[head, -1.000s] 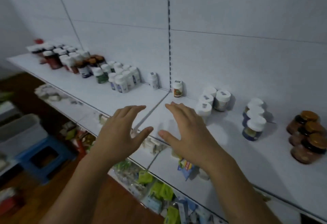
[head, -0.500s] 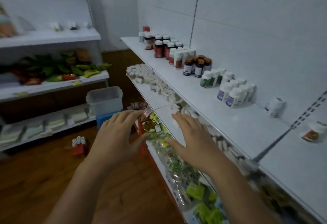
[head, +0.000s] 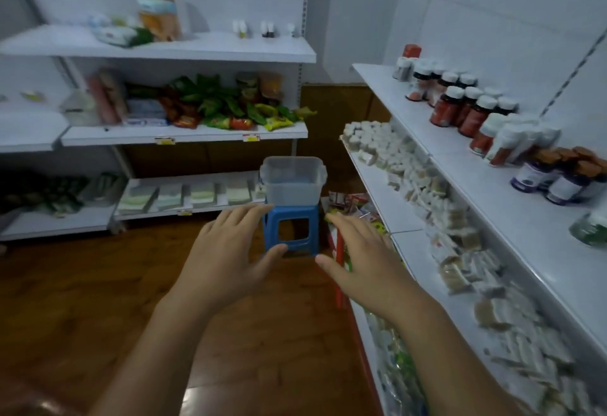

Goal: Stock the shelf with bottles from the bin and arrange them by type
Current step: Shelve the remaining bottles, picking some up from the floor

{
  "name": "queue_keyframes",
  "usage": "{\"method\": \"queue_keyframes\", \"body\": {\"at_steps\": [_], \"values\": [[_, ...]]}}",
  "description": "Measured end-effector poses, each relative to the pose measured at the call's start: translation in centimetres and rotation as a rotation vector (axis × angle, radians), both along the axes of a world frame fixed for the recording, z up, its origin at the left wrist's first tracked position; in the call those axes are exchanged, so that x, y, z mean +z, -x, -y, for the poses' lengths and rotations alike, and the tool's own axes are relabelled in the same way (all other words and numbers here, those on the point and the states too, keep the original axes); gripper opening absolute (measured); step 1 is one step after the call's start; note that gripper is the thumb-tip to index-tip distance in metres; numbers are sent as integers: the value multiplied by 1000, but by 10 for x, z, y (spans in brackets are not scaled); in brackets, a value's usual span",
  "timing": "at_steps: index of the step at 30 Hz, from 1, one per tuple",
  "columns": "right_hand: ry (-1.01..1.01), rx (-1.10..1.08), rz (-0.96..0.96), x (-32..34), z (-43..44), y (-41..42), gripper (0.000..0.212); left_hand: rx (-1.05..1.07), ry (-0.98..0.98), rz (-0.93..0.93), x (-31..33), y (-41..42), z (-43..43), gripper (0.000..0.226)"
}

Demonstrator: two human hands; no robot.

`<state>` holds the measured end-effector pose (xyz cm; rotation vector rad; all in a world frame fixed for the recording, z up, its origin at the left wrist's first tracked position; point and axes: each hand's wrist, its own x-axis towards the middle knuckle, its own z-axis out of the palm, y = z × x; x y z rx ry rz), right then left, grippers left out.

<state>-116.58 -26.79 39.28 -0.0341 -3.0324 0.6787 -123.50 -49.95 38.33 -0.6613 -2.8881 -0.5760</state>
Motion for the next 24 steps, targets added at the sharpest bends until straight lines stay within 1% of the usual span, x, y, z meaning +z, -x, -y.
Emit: {"method": "queue_keyframes", "body": {"at_steps": [9,14,20,24], "values": [[52,247,36,-36,8,175,73,217,38,27,-23,120,20,78],[86,370,78,-48,25,262,73,330,47,52,-31,169,37,76],[91,443,149,-71,64,347,73,385,22,94,-51,234,70,76],[38,440,162,-98,99,410,73,389,-9,138,-86,301,111,74]]}}
